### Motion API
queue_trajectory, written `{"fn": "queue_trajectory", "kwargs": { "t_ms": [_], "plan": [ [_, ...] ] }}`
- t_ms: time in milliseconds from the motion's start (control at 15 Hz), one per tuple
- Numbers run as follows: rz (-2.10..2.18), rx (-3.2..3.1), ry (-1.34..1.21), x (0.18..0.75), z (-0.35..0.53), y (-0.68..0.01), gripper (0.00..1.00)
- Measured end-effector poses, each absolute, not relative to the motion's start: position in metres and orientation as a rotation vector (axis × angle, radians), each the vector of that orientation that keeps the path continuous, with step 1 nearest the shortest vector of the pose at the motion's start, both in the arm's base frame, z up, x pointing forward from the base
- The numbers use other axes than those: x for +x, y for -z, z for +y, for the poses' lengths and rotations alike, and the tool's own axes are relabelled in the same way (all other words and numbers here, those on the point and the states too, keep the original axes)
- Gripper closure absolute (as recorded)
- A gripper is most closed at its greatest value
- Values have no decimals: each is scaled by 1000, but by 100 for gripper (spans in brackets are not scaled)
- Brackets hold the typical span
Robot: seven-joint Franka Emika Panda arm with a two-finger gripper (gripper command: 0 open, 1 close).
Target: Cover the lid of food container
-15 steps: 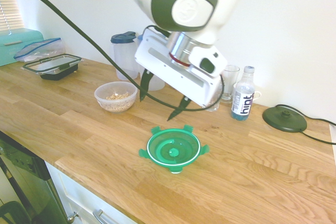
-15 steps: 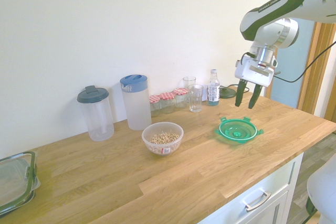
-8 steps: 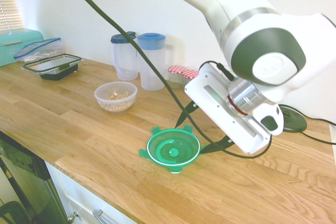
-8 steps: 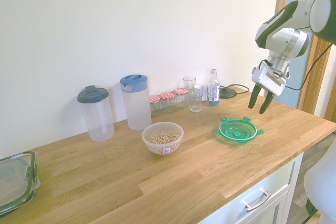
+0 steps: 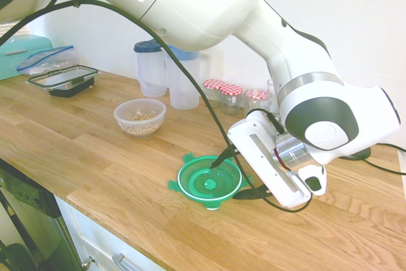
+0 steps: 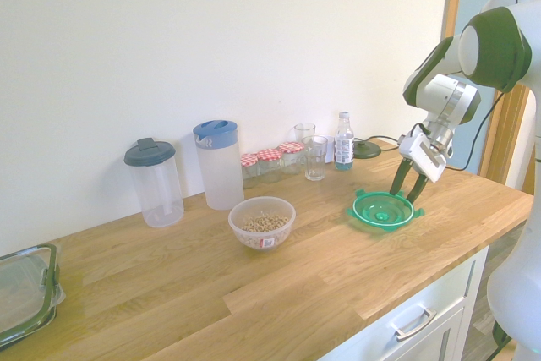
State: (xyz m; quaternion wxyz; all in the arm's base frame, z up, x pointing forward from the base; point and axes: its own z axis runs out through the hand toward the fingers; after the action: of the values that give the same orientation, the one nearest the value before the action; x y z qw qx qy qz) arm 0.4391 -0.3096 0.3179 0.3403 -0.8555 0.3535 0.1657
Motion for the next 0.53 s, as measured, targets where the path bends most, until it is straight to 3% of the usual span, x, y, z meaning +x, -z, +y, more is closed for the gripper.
{"fn": "queue_trajectory", "kwargs": {
  "t_ms": [67, 533],
  "plan": [
    [915, -2215, -439, 443, -305, -312, 100],
    [916, -2175, -444, 447, -296, -300, 100]
  ]
}}
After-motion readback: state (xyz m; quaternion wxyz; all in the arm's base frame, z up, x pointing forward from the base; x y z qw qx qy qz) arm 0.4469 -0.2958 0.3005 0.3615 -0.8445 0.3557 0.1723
